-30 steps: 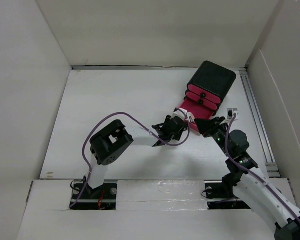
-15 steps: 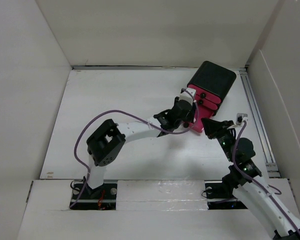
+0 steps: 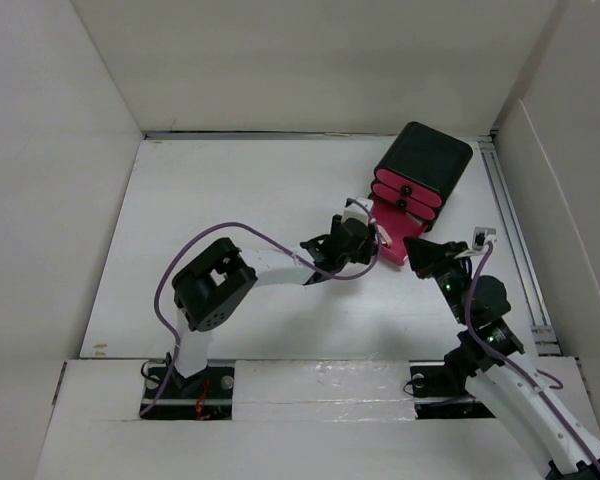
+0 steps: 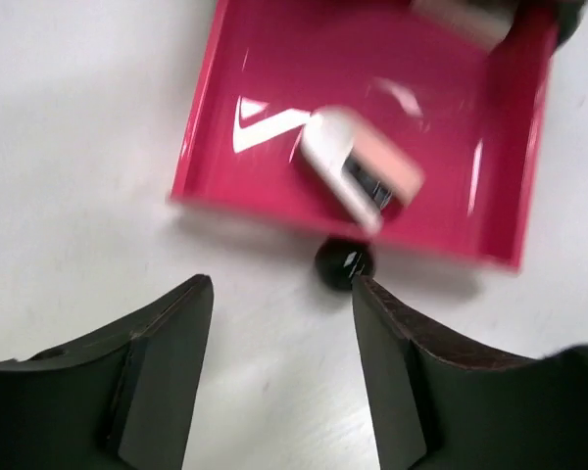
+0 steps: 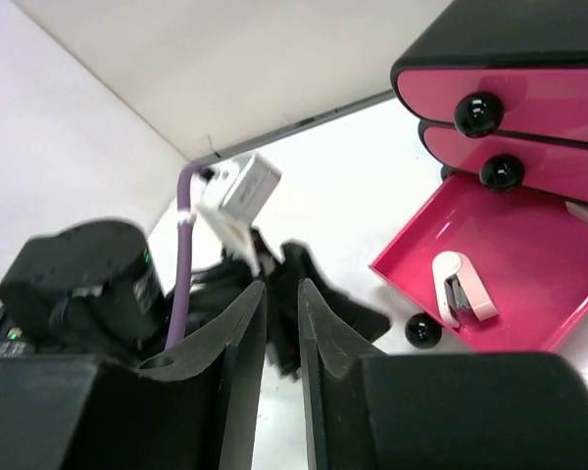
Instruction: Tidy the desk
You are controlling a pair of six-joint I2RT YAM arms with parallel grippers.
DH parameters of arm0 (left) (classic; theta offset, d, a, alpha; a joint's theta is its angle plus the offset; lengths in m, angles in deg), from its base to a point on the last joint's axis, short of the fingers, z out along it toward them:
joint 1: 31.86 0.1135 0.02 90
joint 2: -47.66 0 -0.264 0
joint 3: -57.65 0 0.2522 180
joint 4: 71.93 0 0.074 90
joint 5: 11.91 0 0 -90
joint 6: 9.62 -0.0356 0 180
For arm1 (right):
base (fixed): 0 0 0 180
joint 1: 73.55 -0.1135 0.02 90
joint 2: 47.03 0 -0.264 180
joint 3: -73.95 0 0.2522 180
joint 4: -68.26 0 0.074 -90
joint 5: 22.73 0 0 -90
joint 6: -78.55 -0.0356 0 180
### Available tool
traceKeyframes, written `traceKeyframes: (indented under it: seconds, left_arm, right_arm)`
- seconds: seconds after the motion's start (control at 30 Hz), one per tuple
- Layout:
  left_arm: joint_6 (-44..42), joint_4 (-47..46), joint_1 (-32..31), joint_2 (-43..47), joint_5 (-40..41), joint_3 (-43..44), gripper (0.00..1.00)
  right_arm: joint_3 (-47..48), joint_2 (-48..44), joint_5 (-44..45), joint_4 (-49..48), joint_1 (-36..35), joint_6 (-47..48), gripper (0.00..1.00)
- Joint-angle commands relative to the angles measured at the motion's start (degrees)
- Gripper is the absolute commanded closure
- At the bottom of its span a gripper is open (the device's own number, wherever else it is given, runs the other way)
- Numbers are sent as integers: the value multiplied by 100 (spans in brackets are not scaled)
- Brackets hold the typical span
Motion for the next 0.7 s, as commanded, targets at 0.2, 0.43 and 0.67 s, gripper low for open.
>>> traceKeyframes:
  seconds: [0.2,0.43,0.67]
  left_arm:
    - [247,-655,13,242,-968,-715,63]
    - [63,-569,-58,-233,-916,-171,59]
    - [-16,-190,-58,-796,-732,472,57]
  right_arm:
    - [84,370,-161,-422,-58,10,74]
    - [128,607,-284,-511,-58,27,74]
    - [128,555,-301,-511,-58,45,74]
